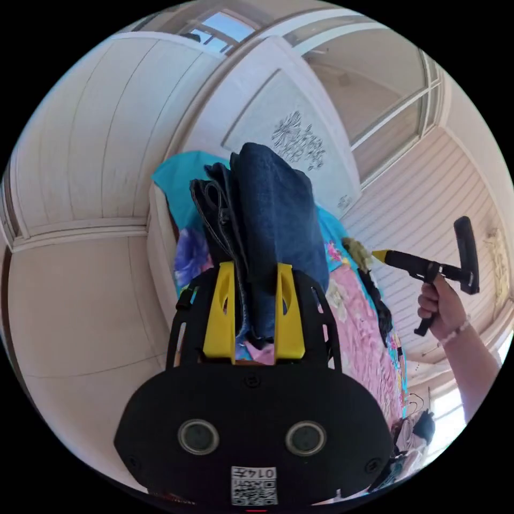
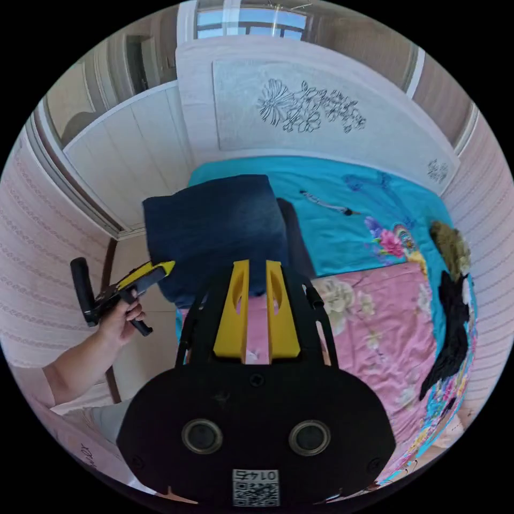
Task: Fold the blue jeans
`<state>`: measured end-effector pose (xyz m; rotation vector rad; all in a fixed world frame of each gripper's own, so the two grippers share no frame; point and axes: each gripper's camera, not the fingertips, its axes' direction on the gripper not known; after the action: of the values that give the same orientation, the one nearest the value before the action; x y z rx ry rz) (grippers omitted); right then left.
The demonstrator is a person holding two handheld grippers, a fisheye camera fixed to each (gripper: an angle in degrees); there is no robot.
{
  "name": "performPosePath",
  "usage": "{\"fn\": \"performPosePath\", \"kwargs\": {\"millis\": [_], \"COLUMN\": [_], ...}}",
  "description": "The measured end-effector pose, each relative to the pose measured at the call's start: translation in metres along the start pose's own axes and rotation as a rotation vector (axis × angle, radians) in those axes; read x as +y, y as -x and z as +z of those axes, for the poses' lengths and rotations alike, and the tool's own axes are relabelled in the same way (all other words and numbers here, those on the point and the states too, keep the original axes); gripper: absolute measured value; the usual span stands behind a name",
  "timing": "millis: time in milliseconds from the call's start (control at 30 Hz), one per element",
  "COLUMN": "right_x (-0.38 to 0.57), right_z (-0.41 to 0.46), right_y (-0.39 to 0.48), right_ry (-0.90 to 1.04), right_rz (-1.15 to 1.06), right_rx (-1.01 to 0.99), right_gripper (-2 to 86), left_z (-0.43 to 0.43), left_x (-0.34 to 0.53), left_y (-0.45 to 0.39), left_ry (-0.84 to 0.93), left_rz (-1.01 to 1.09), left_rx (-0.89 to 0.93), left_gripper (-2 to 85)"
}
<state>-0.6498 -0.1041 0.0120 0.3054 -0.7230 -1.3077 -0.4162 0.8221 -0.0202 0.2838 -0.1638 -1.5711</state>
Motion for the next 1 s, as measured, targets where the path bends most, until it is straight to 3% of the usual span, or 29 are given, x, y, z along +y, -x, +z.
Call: {"fn": "performPosePath", "kwargs": {"millis": [100,233,400,600,700,800,933,1000], "right_x": [0.017,0.046,0.117,0.312,0.44,0.561,0.704,0.759], "right_z": [0.063,0.091,0.031,-0.079,-0.141,-0.209,-0.304,-0.337], "right_y": [0.024,0.04,0.039,0.03,0.042,0.07,0.126,0.154], "right_ry": [0.109,0.169,0.026,-0.098,-0.13,-0.142,-0.215,-0.279], "right_rz": [-0.014,-0.036,-0.022,0.17,0.335,0.484,0.694,0.79], "right_rx": [-0.126,-0.139,-0.208,-0.204,-0.068,0.125,0.416,0.515], "right_gripper": [8.7,10.8,10.0,9.4,8.2,7.2,5.8,5.4], "left_z": [0.01,-0.01,-0.075,-0.174,-0.215,-0.251,-0.304,-0.324], "left_x": [0.012,0.037,0.087,0.193,0.247,0.298,0.386,0.422], "left_y": [0.021,0.014,-0.014,-0.094,-0.148,-0.209,-0.306,-0.342], "left_ry": [-0.002,-0.003,-0.096,-0.136,-0.164,-0.223,-0.514,-0.625], "left_rz": [-0.119,-0.027,0.156,0.574,0.805,0.983,1.348,1.417], "left_rx": [-0.05,0.003,0.003,-0.154,-0.15,-0.024,0.108,0.228], "left_gripper": [12.2,11.4,8.1,-0.3,-0.8,-0.8,-0.6,-0.4]}}
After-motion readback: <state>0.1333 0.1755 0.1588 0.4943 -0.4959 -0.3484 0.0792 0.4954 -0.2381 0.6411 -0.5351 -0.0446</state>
